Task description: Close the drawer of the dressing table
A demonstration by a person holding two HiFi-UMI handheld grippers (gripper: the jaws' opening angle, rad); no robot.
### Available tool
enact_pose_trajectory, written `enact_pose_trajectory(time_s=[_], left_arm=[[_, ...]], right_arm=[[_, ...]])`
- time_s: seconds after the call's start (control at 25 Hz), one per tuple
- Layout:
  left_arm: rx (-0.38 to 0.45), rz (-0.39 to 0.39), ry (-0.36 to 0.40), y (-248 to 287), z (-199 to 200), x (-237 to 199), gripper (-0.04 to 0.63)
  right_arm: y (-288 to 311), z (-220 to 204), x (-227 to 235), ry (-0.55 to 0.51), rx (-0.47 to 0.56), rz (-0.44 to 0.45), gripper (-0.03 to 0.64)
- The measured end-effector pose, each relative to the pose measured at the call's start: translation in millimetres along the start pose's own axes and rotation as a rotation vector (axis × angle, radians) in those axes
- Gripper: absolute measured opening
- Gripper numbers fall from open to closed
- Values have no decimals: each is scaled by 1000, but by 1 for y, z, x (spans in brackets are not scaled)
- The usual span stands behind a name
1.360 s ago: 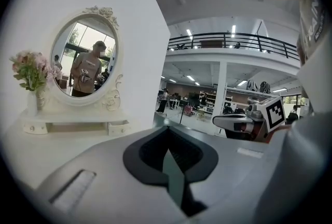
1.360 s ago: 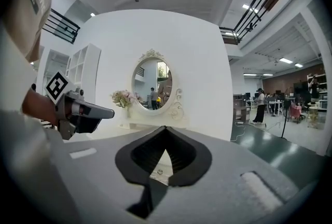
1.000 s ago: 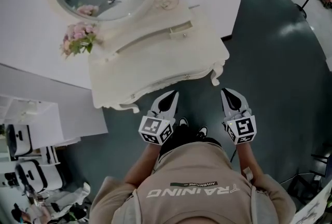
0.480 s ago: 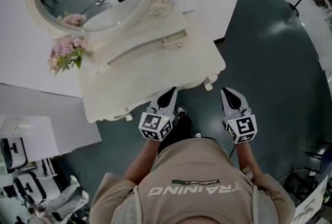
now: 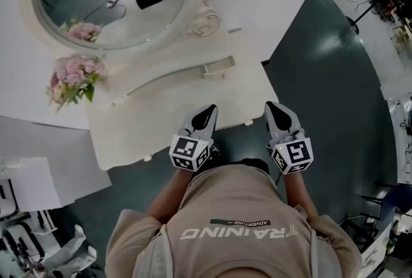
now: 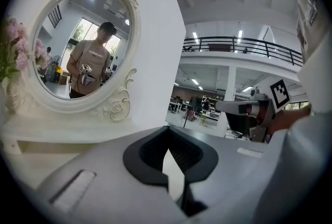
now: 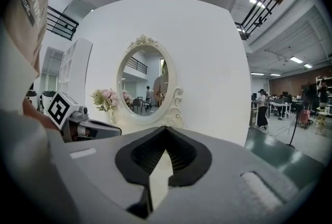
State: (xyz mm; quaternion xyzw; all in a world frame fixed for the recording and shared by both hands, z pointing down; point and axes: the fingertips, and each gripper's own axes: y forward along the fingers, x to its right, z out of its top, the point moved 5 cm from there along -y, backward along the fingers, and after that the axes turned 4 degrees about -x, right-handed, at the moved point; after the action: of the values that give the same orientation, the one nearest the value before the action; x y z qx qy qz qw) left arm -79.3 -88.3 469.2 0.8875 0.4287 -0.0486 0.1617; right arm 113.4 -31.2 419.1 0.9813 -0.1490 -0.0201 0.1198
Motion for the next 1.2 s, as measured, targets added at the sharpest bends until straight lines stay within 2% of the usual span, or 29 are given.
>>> enact_pose_trajectory(time_s=[0.32, 0.48, 0.84, 1.08, 1.2], left_arm=[[-13, -26, -36, 22, 11, -25, 17], [-30, 3, -45, 33, 10, -37, 17], [-67, 108, -71, 72, 17, -41, 17], [-84, 183, -119, 97, 13, -46, 17], [-94, 200, -158, 115, 10, -48, 17]], right_arm=[[39, 7, 14, 0, -12, 7, 2], [59, 9, 23, -21, -8, 26, 2], [109, 7, 59, -23, -27, 176, 2], [139, -1, 87, -11, -28, 286, 2], [149, -5, 103, -27, -35, 306, 3]])
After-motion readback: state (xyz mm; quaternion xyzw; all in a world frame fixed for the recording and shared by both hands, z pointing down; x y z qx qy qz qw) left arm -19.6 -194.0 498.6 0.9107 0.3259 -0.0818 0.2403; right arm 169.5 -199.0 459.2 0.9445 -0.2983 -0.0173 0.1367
